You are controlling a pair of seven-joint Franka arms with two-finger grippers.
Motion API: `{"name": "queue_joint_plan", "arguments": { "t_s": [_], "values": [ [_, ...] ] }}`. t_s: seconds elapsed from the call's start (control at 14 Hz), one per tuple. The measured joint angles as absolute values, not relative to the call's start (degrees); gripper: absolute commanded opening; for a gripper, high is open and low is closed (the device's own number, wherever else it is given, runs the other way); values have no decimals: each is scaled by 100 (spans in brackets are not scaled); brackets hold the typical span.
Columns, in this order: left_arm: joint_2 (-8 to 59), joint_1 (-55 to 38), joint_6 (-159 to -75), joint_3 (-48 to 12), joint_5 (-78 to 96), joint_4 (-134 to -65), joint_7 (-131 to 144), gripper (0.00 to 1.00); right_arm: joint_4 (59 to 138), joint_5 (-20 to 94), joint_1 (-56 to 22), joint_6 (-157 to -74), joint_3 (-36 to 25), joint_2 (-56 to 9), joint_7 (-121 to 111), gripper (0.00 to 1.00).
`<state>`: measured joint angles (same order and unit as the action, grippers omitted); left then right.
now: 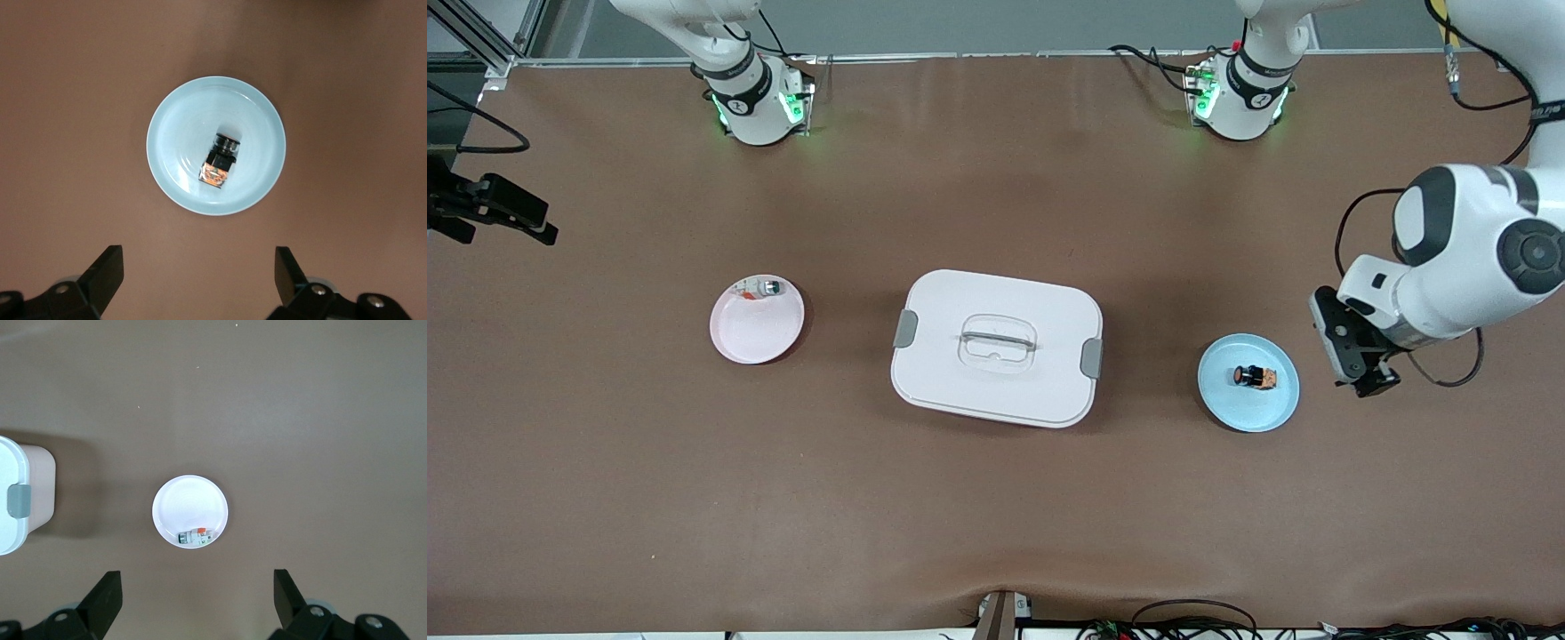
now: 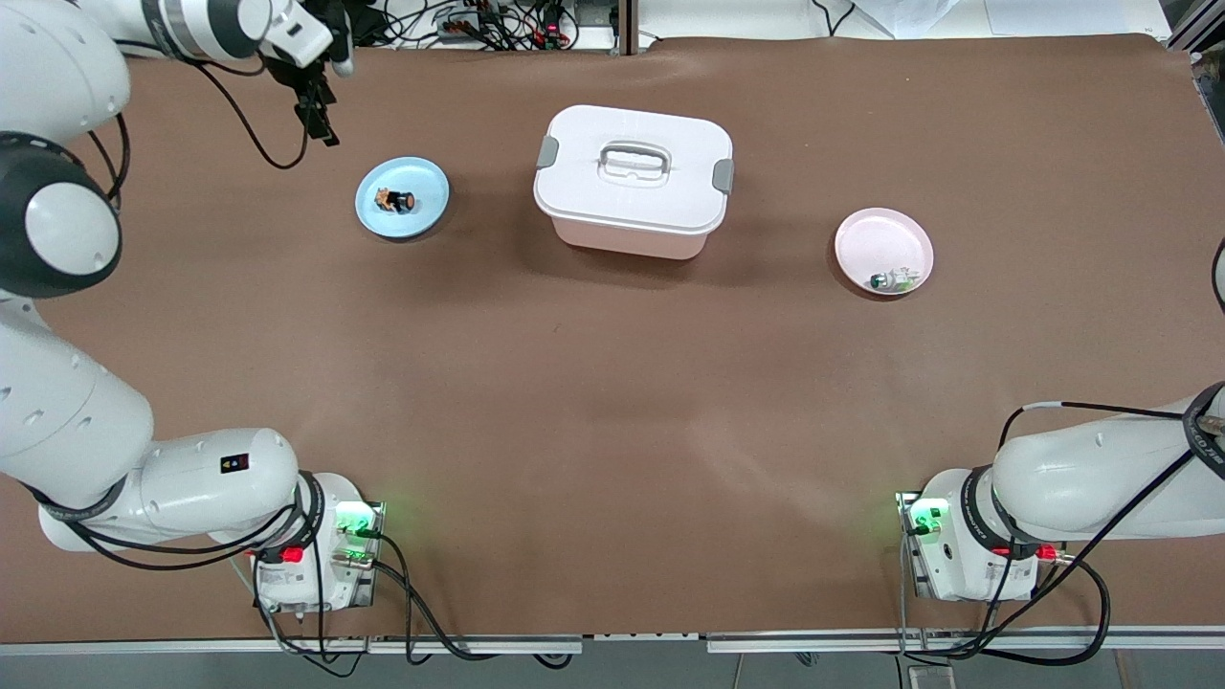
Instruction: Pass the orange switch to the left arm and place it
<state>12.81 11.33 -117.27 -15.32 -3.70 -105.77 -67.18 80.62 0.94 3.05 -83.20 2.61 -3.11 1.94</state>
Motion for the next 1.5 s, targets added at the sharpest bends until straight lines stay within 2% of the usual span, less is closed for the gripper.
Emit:
{"name": "queue_joint_plan", "arguments": {
  "t_s": [0.36, 0.93, 1.5],
  "values": [
    [549, 1130, -10704, -1655, -370, -10414, -4356, 100, 8057, 271, 319, -8320, 261, -310, 205, 100],
    [428, 1157, -9070, -1648, -366, -8998, -1609, 100, 8054, 290, 350, -8266, 258, -310, 261, 100],
    [308, 1138, -8614, -1707, -366, -8666, 232, 100, 8053, 282, 354, -8223, 259, -310, 509, 100]
  ]
}}
